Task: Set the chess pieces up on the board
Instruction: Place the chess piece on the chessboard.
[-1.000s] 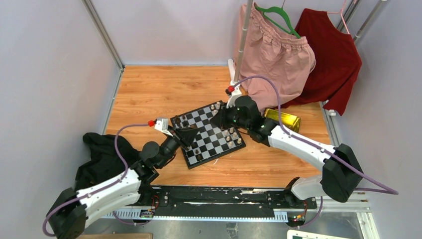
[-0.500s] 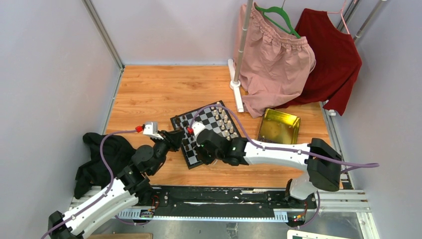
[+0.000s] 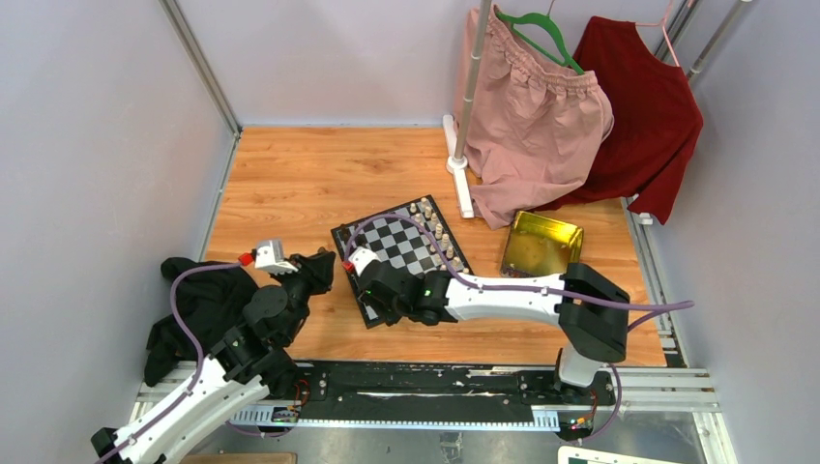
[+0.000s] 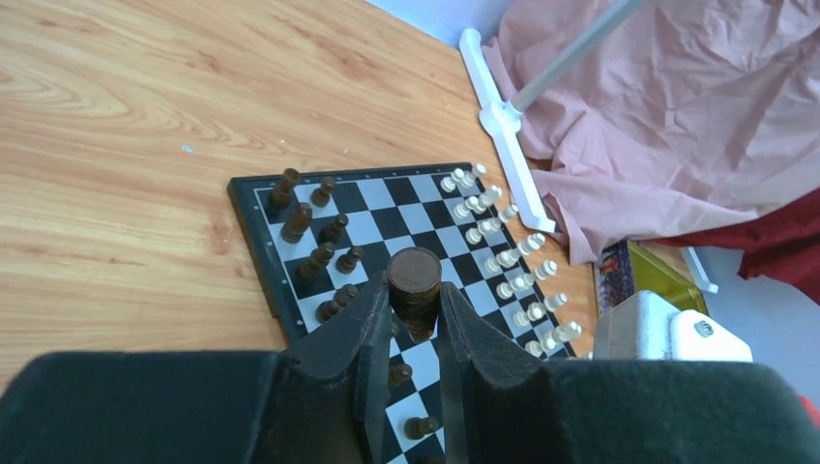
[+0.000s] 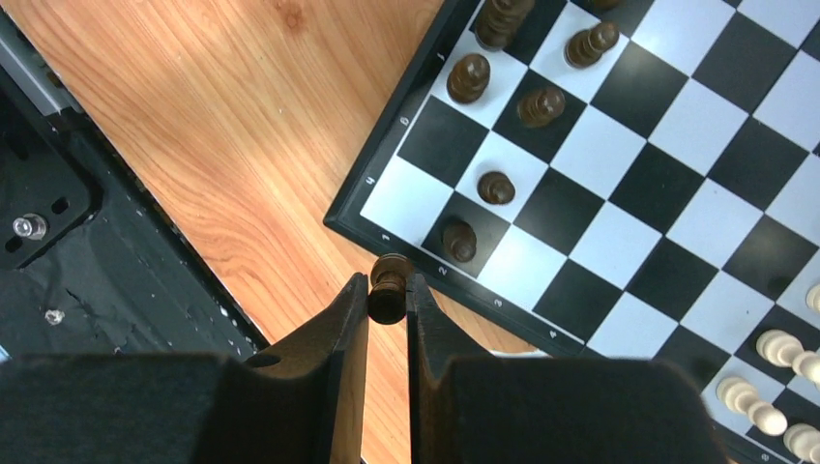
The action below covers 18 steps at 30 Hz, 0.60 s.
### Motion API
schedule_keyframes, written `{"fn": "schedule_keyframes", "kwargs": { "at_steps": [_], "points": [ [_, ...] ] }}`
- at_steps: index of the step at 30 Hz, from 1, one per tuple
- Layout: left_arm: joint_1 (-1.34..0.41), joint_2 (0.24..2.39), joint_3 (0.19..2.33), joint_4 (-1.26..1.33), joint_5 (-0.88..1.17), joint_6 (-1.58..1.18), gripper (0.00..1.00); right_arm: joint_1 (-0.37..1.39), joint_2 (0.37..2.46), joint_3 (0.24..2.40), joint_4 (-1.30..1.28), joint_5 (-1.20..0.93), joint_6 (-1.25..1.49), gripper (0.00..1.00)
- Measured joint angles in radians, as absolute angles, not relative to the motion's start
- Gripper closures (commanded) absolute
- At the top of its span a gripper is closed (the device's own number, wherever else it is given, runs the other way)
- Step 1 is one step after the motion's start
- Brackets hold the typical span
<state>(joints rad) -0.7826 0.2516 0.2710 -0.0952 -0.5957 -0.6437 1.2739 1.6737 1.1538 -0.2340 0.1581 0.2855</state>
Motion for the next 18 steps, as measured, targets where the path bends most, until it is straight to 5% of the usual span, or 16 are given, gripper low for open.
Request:
{"fn": "schedule_keyframes", "kwargs": {
  "at_steps": [18],
  "points": [
    [-0.783, 0.191, 0.297, -0.232, -0.707, -0.651, 1.00, 1.274, 1.834, 1.264, -0.239, 0.158, 0.238, 1.00]
  ]
}}
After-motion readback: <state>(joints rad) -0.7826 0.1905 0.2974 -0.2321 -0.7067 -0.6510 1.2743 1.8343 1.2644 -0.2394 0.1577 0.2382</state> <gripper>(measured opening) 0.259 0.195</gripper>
